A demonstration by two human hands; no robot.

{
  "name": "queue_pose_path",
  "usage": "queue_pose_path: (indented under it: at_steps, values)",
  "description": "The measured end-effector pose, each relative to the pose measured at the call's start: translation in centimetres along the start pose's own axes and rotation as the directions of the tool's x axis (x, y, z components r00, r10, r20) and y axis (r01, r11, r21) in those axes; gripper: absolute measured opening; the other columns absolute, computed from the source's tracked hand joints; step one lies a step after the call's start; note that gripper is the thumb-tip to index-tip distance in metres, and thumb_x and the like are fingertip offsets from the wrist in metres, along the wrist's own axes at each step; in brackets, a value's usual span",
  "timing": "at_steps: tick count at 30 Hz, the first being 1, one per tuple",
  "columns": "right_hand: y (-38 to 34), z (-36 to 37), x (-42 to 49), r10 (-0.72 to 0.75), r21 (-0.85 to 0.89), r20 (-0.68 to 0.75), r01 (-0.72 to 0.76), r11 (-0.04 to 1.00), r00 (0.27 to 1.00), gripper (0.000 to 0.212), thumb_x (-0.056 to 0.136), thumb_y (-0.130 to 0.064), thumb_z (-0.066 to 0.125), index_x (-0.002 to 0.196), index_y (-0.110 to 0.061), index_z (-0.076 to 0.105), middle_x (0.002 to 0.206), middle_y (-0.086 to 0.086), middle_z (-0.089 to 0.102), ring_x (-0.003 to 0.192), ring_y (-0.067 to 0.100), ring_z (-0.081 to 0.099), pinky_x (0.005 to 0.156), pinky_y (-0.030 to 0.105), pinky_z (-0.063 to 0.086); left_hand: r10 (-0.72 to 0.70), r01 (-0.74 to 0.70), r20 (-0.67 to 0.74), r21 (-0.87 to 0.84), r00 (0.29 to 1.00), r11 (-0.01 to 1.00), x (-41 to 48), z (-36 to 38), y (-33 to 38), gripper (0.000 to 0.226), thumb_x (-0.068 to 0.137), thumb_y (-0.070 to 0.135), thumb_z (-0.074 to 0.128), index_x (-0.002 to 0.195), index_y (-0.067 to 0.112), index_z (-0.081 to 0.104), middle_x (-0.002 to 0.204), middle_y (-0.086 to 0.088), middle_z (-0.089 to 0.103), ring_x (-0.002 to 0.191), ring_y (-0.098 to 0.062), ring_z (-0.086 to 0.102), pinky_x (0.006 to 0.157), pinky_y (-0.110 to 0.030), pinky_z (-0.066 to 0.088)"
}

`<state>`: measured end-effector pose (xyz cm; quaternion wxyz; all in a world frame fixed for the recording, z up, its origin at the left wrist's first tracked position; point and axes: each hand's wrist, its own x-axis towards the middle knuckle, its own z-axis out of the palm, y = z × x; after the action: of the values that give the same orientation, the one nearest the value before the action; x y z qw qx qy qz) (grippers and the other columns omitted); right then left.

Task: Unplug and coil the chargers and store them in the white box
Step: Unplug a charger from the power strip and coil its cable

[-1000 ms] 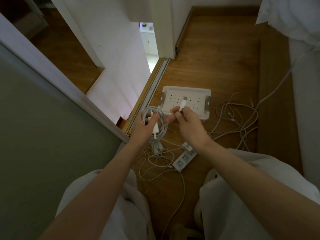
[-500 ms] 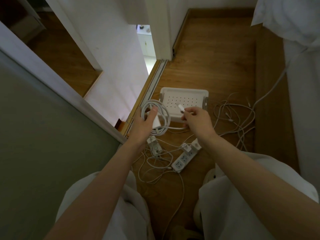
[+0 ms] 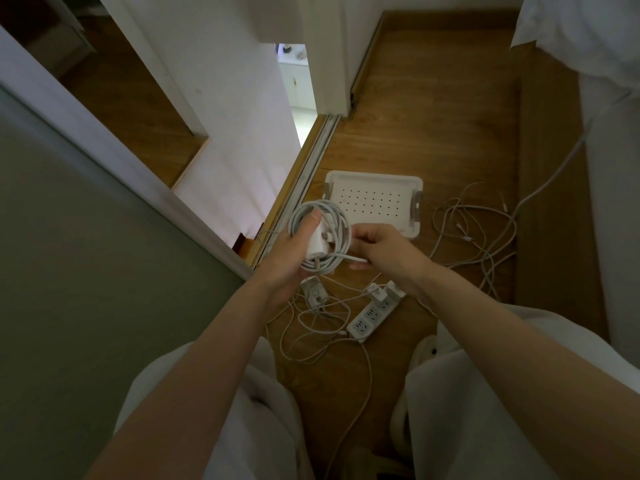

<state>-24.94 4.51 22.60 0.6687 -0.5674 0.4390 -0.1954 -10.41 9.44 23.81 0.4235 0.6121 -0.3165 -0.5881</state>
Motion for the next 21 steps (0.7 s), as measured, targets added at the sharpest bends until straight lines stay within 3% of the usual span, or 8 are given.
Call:
queue_pose_path:
  at_steps: [3,7,11,14,16,19,21]
  values:
    - [0.6,0.5,-0.1,0.051,0.074,-0.029,-0.049,0.996,0.998,0.013,0.095,-0.005,0.048,0.097,-0.009,0.060,0.090,0.003,0.066,0.073,0.005,0.064,0.065,0.015,0.055,-0.009,0.011,-0.044,0.027,0.999,1.000,0.1,-0.2,-0.1,0.040,0.095,0.044,0.043,0.123,0.018,0.056,0.111,-0.011,0.067,0.093,-0.023,0.066,0.074,-0.033,0.056]
    - [1.1,0.9,-0.1,0.105,-0.053,-0.131,-0.113,0.992,0.986,0.013,0.093,-0.011,0.053,0.095,-0.008,0.066,0.094,0.009,0.068,0.087,0.019,0.065,0.085,0.033,0.055,-0.015,0.025,-0.097,0.104,0.995,0.994,0.3,0.0,-0.8,0.034,0.094,0.043,0.049,0.118,0.021,0.057,0.111,-0.011,0.067,0.100,-0.027,0.065,0.085,-0.042,0.055]
    - [0.9,1.4,-0.2,0.178,0.120,-0.136,-0.162,0.979,0.975,0.024,0.097,-0.015,0.046,0.115,-0.004,0.058,0.099,0.007,0.064,0.093,0.017,0.063,0.088,0.028,0.052,-0.009,0.023,-0.153,0.094,0.988,0.995,0.4,0.0,-0.7,0.027,0.094,0.042,0.048,0.115,0.025,0.056,0.107,-0.008,0.067,0.095,-0.023,0.066,0.078,-0.036,0.058]
    - [0.8,1.5,0.0,0.199,0.213,-0.153,-0.164,0.963,0.968,0.028,0.092,-0.012,0.056,0.119,-0.005,0.056,0.109,0.009,0.066,0.101,0.021,0.064,0.094,0.036,0.051,0.002,0.011,-0.176,0.077,0.984,0.997,0.6,-0.1,-0.7,0.032,0.094,0.044,0.047,0.119,0.025,0.054,0.107,-0.007,0.067,0.093,-0.022,0.067,0.074,-0.034,0.058]
    - [0.9,1.4,0.1,0.221,0.272,-0.145,-0.176,0.946,0.964,0.026,0.089,-0.001,0.055,0.114,-0.006,0.057,0.106,0.009,0.067,0.099,0.021,0.064,0.089,0.035,0.053,0.006,0.007,-0.147,0.091,0.989,0.996,0.5,0.1,-0.7,0.037,0.094,0.045,0.046,0.123,0.023,0.054,0.109,-0.009,0.066,0.094,-0.024,0.067,0.076,-0.037,0.058]
    - [0.6,1.5,-0.3,0.217,0.399,-0.062,-0.175,0.900,0.974,0.026,0.089,0.009,0.048,0.109,-0.004,0.058,0.100,0.012,0.067,0.082,0.016,0.066,0.060,0.021,0.054,-0.012,0.019,-0.082,0.080,0.997,0.997,0.4,0.3,-0.5,0.038,0.095,0.045,0.044,0.121,0.020,0.056,0.106,-0.009,0.067,0.091,-0.023,0.066,0.073,-0.034,0.057]
    - [0.3,1.4,-0.6,0.177,0.458,-0.017,-0.149,0.876,0.984,0.022,0.089,0.009,0.048,0.102,-0.005,0.059,0.095,0.010,0.067,0.074,0.013,0.066,0.056,0.018,0.052,-0.036,0.040,-0.062,0.054,0.997,0.998,0.3,0.3,-0.3,0.038,0.096,0.044,0.041,0.119,0.018,0.057,0.102,-0.009,0.068,0.087,-0.020,0.066,0.069,-0.031,0.057]
